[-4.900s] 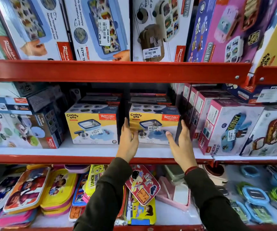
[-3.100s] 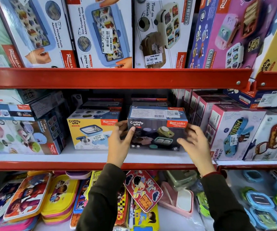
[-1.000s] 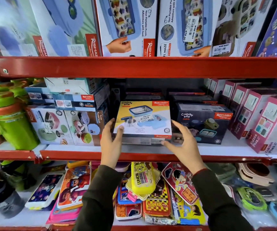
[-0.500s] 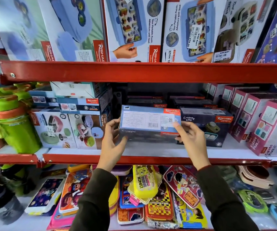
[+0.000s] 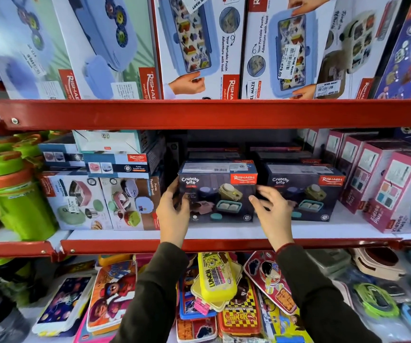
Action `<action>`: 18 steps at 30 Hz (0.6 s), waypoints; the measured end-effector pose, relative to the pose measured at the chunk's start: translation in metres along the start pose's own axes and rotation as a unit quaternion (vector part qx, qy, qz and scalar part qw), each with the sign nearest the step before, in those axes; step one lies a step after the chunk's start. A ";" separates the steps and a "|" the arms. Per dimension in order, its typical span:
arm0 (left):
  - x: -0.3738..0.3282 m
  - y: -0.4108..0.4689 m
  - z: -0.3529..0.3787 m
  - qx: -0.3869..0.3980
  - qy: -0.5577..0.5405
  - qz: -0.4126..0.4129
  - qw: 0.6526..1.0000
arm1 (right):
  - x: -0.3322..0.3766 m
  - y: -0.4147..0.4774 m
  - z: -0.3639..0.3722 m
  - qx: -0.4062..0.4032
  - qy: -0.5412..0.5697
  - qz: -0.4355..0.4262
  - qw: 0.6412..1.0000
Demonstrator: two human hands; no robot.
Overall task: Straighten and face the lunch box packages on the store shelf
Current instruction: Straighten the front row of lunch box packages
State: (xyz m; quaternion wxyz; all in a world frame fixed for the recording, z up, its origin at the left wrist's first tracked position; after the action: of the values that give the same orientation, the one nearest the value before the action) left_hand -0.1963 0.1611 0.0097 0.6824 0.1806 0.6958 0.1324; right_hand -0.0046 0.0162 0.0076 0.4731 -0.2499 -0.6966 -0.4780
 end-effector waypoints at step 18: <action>0.006 -0.004 0.010 0.081 0.012 -0.001 0.997 | -0.020 -0.007 0.005 0.024 0.032 0.048 0.998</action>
State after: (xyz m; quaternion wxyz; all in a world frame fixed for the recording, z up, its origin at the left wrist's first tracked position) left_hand -0.1870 0.1592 0.0024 0.6571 0.2332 0.7127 0.0767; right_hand -0.0037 0.0201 -0.0142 0.5230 -0.2562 -0.6800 -0.4454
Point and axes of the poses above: each hand's wrist, its own y-axis towards the middle knuckle, its own z-axis out of the palm, x = y × z, the point moved 2 cm from there along y, towards the middle knuckle, and after that the axes turned 8 degrees about -x, right-handed, at the moved point
